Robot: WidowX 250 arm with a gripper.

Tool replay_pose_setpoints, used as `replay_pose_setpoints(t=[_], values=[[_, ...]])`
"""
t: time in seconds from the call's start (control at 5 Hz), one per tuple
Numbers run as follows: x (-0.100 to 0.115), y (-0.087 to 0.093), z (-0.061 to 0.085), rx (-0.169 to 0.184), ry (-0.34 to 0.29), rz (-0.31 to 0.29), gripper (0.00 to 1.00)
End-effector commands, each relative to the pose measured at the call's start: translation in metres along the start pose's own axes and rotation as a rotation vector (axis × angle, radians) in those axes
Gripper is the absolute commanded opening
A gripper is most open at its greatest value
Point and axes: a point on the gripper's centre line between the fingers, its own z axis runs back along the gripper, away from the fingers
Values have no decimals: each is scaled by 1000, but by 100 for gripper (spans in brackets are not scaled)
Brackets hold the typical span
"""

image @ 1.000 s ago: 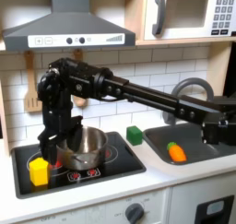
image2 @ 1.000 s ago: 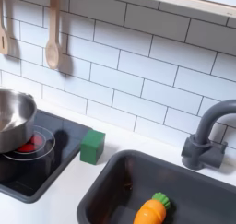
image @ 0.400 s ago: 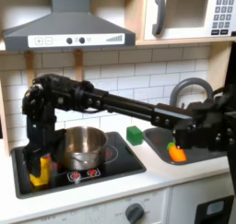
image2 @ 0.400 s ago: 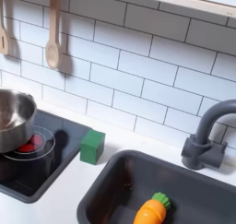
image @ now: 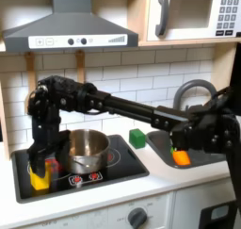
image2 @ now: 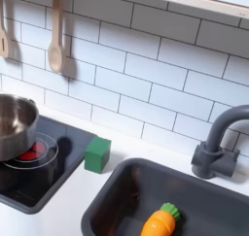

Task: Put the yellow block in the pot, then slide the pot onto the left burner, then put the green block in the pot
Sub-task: 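Put the yellow block in the pot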

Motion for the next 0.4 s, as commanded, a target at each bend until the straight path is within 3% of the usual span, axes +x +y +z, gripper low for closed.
replay_pose_setpoints(t=[0.0, 0.2], values=[[22, 8, -4, 24, -23, 44, 100], [29, 5, -10, 31, -23, 39, 100]])
